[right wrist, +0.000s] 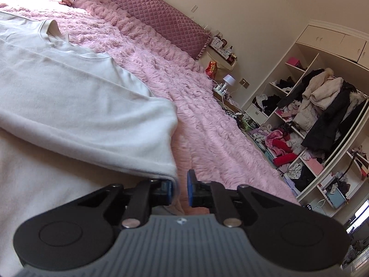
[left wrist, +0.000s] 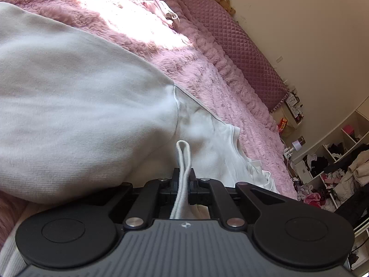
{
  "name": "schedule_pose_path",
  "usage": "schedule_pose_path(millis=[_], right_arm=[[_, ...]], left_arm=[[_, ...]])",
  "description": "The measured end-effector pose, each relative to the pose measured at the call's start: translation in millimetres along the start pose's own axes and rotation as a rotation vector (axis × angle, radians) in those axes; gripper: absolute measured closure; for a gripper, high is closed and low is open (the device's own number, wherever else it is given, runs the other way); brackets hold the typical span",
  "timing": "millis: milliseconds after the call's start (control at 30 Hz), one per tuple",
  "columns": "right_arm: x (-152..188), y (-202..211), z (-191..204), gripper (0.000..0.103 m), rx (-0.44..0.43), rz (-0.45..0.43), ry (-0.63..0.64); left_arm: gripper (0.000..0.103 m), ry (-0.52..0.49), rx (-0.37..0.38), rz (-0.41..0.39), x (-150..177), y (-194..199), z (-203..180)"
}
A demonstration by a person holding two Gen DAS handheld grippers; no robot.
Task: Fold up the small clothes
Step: 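Lay the sleeve across the sweatshirt body with the right gripper and open, then fold the other sleeve across the body with the left gripper and release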
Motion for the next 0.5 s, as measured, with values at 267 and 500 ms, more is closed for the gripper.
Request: schedule_pose_path(millis=[267, 500], right_arm=[[-7.5, 33.3, -19.1, 0.072, 0.012, 0.071, -0.009], [-30.6, 96.9, -1.8, 0.071, -0.141, 0.036, -0.075]], left_arm=[[0.087, -0.010, 0.022, -0.040, -18.7, 45.4, -8.9], [0.077, -0.064, -0.064, -0.100, -32.5, 149.2, 15.2]])
Point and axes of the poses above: each gripper's, at about its wrist camera, not at the fingertips, and y roughly against the way its jaws point, z to its left, x to its underside, the point moved 4 cm from there along -y, roughly the way its jaws point, and after that the axes turned 15 degrees about -y, right-handed, at the moved point
